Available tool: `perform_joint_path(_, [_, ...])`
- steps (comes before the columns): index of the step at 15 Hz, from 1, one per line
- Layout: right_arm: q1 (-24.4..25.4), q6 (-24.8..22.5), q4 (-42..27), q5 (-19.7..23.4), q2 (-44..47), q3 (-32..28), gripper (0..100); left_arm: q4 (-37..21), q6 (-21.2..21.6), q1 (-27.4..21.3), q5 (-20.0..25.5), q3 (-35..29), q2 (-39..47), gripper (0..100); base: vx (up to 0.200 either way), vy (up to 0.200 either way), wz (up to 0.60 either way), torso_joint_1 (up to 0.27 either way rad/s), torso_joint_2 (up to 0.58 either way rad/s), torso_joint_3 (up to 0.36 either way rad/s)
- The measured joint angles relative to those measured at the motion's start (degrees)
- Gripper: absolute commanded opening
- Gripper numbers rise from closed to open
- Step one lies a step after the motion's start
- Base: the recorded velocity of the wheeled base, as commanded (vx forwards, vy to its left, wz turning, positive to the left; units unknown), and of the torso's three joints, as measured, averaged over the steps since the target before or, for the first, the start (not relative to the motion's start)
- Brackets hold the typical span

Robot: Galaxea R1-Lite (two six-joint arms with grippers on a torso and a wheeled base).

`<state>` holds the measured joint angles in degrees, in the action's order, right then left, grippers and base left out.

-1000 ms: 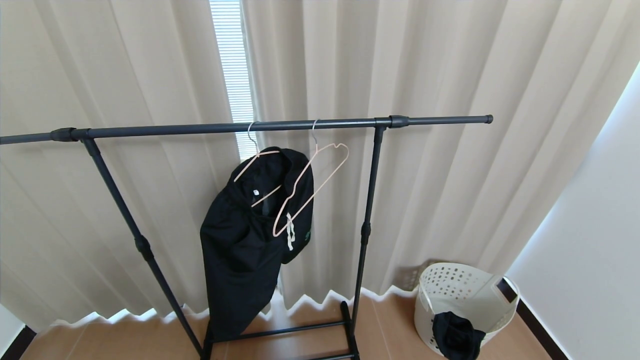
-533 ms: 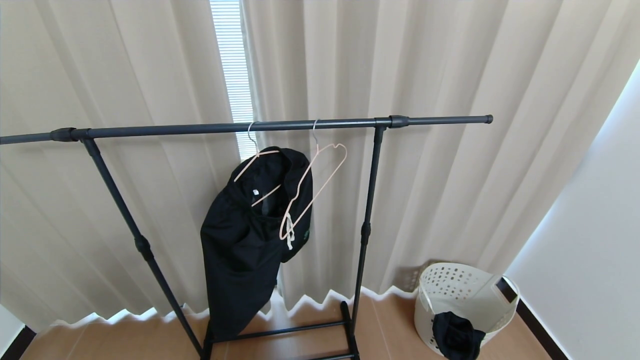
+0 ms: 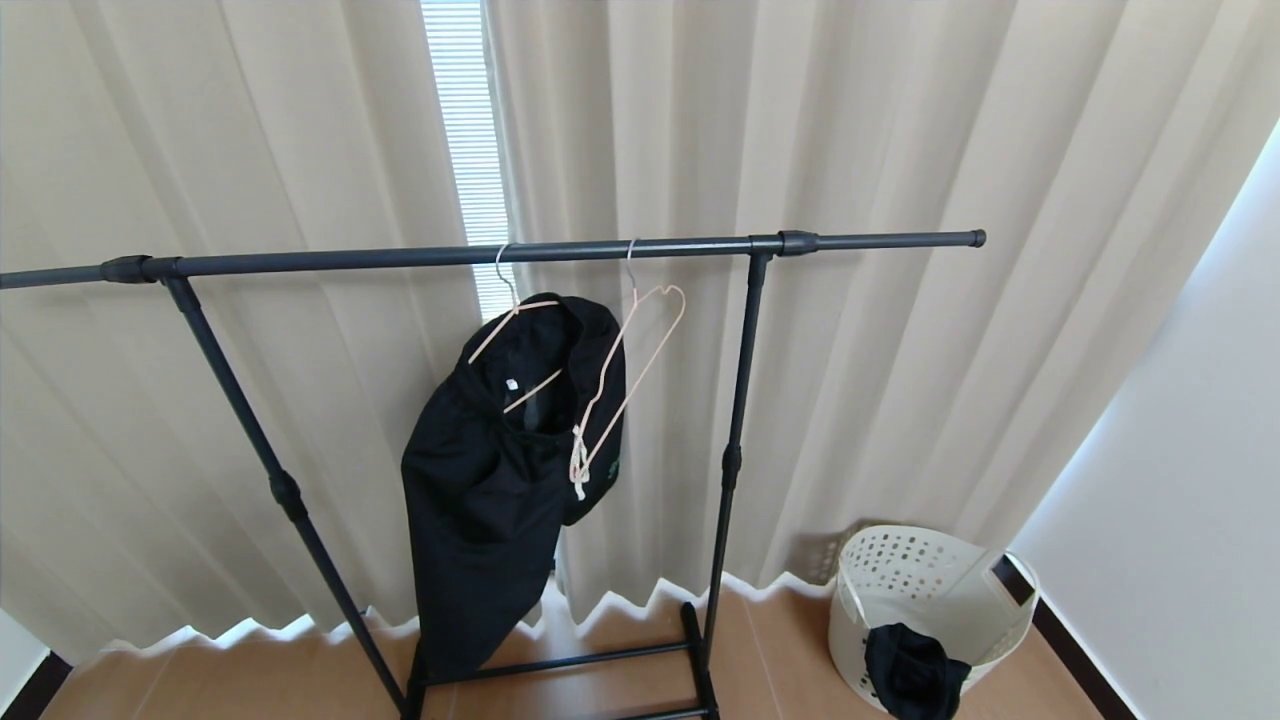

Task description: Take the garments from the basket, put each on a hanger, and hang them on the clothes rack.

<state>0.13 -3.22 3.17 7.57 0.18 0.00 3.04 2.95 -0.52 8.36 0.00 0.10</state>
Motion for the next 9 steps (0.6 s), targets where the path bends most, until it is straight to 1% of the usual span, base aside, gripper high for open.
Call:
perform_joint_path(2, [0.02, -0.04, -0.11, 0.04, -0.05, 0.0, 100, -0.02, 0.05, 0.0, 0.06, 0.0, 0.0, 100, 0.0, 0.0, 0.0, 0.0, 0.0, 0.0])
perform_joint_path(3, [0.02, -0.09, -0.06, 0.04, -0.07, 0.0, 100, 0.0, 0.09, 0.0, 0.12, 0.0, 0.0, 100, 0.0, 0.0, 0.0, -0.061, 0.12, 0.1])
perform_joint_path(9, [0.0, -0.23, -0.2, 0.12, -0.09, 0.0, 100, -0.06, 0.06, -0.1, 0.52, 0.0, 0.0, 100, 0.0, 0.0, 0.0, -0.15, 0.34, 0.181])
